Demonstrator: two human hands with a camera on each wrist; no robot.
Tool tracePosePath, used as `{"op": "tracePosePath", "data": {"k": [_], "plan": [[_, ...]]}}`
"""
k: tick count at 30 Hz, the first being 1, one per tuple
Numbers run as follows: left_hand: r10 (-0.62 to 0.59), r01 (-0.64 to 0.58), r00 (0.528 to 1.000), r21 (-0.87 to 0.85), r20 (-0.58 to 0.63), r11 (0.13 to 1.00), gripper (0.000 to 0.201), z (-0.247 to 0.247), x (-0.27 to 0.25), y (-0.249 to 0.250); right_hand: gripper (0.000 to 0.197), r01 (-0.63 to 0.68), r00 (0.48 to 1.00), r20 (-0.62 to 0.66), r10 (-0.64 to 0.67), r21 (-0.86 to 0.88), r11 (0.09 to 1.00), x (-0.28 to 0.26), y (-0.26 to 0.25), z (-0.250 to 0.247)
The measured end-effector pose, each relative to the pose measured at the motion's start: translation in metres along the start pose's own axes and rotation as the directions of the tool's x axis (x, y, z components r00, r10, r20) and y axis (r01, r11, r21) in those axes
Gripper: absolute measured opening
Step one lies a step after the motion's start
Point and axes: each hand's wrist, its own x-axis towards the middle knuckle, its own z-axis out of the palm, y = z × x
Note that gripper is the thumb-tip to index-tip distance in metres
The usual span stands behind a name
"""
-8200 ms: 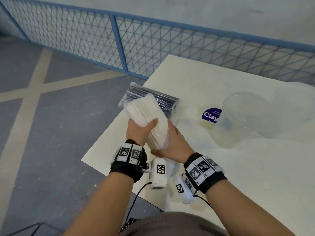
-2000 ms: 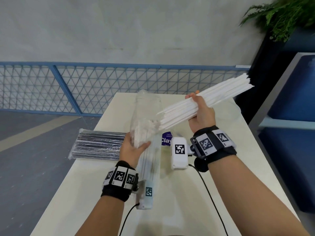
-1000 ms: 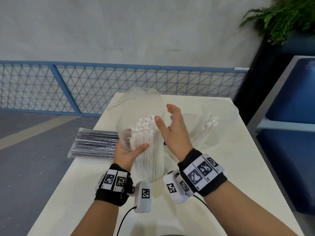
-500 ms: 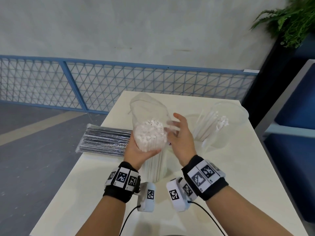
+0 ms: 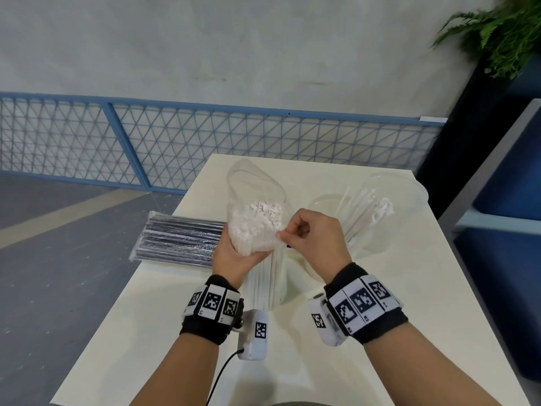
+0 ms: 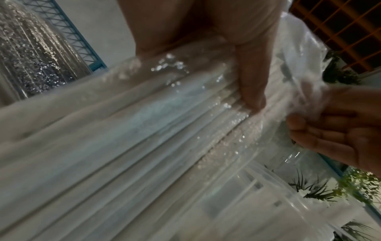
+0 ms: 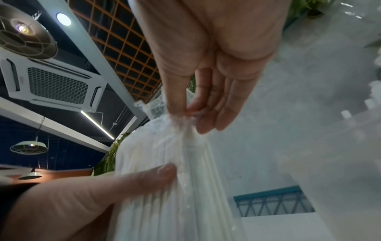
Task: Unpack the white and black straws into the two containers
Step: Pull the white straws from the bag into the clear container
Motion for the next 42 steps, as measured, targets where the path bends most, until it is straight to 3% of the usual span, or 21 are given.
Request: {"op": "tracePosePath", "data": {"k": [4, 7, 10, 13, 19, 24, 30, 42], "plan": [[-0.023, 0.025, 0.997, -0.024, 0.076, 0.999, 0.084, 0.0, 0.0, -0.002, 0.038, -0.027, 0.996, 0.086, 0.039, -0.13, 0.991, 0.003, 0.003, 0.001], [-0.039, 0.052, 0.989, -0.091, 0.14, 0.994, 0.095, -0.002, 0.001, -0.003, 0.057, 0.032, 0.996, 0.093, -0.008, -0.252, 0.967, 0.004, 0.003, 0.004], [-0.059, 0.091, 0.976, -0.148, 0.21, 0.985, 0.097, -0.007, 0.001, -0.005, 0.072, 0.03, 0.984, 0.177, 0.003, -0.181, 0.983, 0.006, 0.001, 0.006], [-0.075, 0.116, 0.972, -0.178, 0.222, 0.977, 0.105, -0.01, 0.001, -0.008, 0.061, 0.002, 0.973, 0.233, 0.009, -0.047, 0.999, 0.009, 0.008, 0.006], [-0.059, 0.095, 0.98, -0.179, 0.192, 0.979, 0.099, -0.009, 0.001, -0.009, 0.049, 0.06, 0.989, 0.132, -0.065, 0.048, 0.997, -0.001, 0.02, 0.021], [-0.063, 0.088, 0.984, -0.144, 0.168, 0.986, 0.094, -0.008, 0.001, -0.006, 0.067, -0.042, 0.992, 0.126, 0.027, 0.116, 0.992, -0.004, 0.027, 0.036], [-0.084, 0.09, 0.991, -0.055, 0.103, 0.994, 0.095, -0.007, 0.001, -0.007, 0.073, -0.067, 0.997, -0.033, 0.07, 0.1, 0.993, -0.004, 0.022, 0.045], [-0.092, 0.084, 0.993, 0.109, 0.069, 0.99, 0.074, 0.004, 0.0, 0.007, 0.065, 0.073, 0.979, -0.201, -0.035, 0.182, 0.981, 0.025, -0.02, -0.004]]}}
